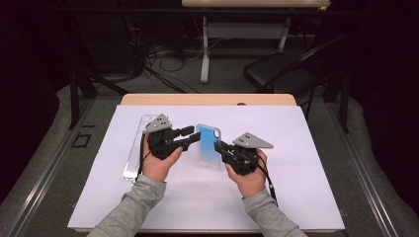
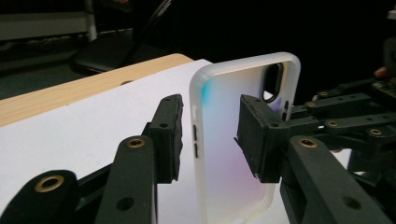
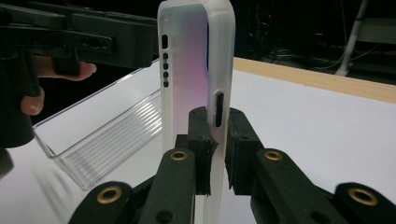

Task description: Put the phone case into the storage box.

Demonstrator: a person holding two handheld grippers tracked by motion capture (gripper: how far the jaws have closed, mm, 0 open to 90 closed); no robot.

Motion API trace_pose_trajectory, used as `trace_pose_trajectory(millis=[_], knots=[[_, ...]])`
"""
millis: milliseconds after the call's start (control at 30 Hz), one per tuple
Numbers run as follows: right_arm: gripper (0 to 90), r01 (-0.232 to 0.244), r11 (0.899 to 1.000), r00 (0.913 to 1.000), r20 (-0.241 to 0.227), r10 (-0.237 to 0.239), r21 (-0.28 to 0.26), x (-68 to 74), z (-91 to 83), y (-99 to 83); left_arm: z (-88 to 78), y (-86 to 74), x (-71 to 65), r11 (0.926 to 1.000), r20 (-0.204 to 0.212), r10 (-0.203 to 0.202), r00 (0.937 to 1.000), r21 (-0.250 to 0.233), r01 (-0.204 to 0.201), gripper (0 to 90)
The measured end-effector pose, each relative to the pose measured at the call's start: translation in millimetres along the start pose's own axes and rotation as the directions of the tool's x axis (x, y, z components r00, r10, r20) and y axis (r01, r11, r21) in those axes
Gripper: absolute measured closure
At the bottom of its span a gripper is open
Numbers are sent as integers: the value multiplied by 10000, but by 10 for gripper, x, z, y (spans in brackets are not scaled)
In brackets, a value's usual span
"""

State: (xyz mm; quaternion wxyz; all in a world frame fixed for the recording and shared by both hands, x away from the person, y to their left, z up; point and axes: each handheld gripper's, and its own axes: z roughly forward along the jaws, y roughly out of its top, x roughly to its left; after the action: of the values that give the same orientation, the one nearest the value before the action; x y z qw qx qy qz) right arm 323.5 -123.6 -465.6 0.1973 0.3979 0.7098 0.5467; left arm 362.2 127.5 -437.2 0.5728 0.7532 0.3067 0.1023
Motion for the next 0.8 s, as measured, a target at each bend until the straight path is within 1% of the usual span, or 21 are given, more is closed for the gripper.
trace_pose_trajectory(millis=[200, 367, 467, 567, 800], knots=[[820, 203, 9998, 9997, -167, -203, 5, 14, -6, -3, -13, 6, 9, 9999, 104, 139, 9998, 59, -140, 619], [820, 252, 9997, 9993, -276, -252, -5, 33, -4, -5, -18, 9, 13, 10000, 132, 73, 9999, 13, -73, 626], [820, 284, 9996, 9990, -351, -285, -31, 41, -6, -5, -20, 10, 19, 10000, 249, 10, 9997, -22, -10, 631], [820, 257, 9997, 9986, -467, -258, -29, 48, -10, -4, -20, 9, 27, 9999, 338, -90, 9994, -64, 93, 632], [820, 131, 9999, 9982, -577, -132, -18, 49, -9, -4, -9, 5, 23, 10000, 391, -90, 9992, 15, 90, 672]])
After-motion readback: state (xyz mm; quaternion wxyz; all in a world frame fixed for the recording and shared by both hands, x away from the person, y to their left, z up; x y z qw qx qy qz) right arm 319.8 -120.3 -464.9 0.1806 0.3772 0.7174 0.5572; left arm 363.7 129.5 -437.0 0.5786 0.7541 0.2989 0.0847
